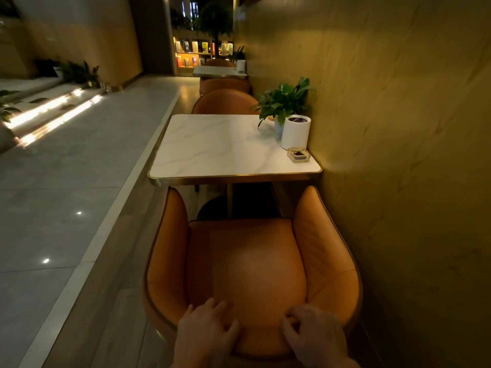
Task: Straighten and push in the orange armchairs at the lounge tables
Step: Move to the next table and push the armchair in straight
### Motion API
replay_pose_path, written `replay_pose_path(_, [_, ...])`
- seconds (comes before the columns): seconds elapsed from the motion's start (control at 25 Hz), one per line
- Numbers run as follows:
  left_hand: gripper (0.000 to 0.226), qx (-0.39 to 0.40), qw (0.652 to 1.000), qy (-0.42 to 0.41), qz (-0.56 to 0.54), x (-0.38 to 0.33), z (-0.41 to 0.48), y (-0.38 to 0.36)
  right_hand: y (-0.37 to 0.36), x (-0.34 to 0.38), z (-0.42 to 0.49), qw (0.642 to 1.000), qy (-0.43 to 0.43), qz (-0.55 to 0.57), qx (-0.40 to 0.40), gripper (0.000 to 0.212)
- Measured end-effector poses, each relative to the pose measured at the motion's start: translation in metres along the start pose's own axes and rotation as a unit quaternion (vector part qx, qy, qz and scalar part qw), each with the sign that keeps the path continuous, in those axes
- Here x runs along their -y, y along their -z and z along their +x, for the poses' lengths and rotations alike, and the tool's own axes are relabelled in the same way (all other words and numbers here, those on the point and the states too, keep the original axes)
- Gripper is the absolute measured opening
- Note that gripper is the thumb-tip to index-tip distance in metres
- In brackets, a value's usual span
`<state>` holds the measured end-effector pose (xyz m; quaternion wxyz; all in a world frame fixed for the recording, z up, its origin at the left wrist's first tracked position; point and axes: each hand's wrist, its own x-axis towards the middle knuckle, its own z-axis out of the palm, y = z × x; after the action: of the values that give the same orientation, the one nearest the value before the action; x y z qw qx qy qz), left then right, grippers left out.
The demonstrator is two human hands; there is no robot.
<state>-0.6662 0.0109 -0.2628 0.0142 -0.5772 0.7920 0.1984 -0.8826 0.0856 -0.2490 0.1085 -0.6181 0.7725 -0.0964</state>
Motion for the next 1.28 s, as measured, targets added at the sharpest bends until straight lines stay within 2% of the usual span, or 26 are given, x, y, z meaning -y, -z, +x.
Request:
replay_pose_path(0.28, [0.050,-0.053,0.998,-0.013,-0.022,-0.021,0.009,-0.001,0.011,-0.023,0.020,1.000,-0.007,0.002,0.011,0.043])
replay_pose_path(0.48, [0.057,-0.047,0.999,-0.019,-0.011,-0.024,0.009,-0.001,0.011,-0.023,0.023,0.999,-0.025,-0.020,0.026,0.050])
replay_pose_path(0.56, [0.059,-0.085,0.996,-0.023,-0.027,-0.022,0.009,-0.005,0.010,-0.022,0.025,0.999,-0.024,-0.016,0.019,0.047])
replay_pose_path(0.72, [0.043,-0.204,0.974,-0.060,-0.077,-0.012,0.018,-0.017,0.012,-0.024,0.034,0.999,-0.021,-0.016,0.022,0.041])
replay_pose_path(0.88, [0.068,-0.109,0.993,-0.029,-0.038,-0.014,0.027,-0.007,0.009,-0.023,0.042,1.000,-0.017,-0.014,0.007,0.045])
replay_pose_path(1.12, [0.055,0.015,1.000,-0.004,0.007,-0.018,0.037,-0.001,0.010,-0.026,0.042,1.000,-0.013,-0.011,-0.006,0.042])
replay_pose_path(1.28, [0.055,0.037,0.999,0.006,0.017,-0.020,0.044,-0.003,0.010,-0.028,0.047,1.000,-0.001,0.001,0.012,0.045])
